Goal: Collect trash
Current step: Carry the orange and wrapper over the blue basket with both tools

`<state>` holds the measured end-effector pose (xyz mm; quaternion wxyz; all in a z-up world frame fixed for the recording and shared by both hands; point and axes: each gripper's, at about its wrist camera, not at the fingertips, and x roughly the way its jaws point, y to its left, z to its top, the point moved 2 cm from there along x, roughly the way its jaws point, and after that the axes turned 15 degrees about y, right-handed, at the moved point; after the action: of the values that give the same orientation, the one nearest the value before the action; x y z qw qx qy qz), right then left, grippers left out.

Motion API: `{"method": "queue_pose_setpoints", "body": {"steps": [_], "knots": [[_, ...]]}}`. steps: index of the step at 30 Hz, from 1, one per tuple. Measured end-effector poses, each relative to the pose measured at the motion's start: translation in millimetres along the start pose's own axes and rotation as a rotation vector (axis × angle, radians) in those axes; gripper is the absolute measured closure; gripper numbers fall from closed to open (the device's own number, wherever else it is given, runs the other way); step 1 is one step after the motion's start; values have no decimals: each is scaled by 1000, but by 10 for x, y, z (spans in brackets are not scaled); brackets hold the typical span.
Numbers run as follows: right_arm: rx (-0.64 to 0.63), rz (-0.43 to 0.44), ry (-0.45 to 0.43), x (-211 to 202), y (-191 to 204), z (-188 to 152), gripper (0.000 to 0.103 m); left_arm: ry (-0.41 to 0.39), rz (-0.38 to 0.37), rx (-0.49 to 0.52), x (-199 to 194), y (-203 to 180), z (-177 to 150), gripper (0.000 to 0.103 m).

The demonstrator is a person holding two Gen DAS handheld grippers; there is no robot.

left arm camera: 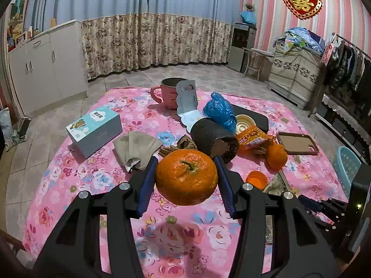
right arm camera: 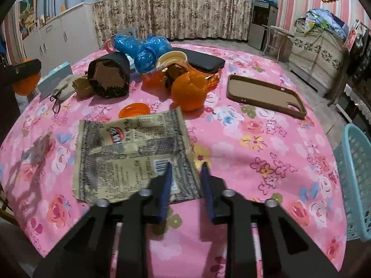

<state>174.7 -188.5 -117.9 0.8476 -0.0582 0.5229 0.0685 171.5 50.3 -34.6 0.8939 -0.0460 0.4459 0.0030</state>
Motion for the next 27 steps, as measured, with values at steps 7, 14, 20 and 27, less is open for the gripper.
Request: {"method": "queue_pose_setpoints", "body": {"steps": [7, 14, 20, 27], "knots": [[20, 5, -51, -148, -95, 15, 102, -7, 9, -1, 20, 28, 4, 54], [87, -3, -160, -574, -393, 16, 102, -19, 0, 11, -12, 2, 4, 54], [131, -23, -204, -849, -720, 37, 102, -27, -7, 66, -62, -195, -22, 54], [177, -18, -263, -1145, -1049, 42, 102, -85, -9, 176, -296, -678, 25, 54]]}}
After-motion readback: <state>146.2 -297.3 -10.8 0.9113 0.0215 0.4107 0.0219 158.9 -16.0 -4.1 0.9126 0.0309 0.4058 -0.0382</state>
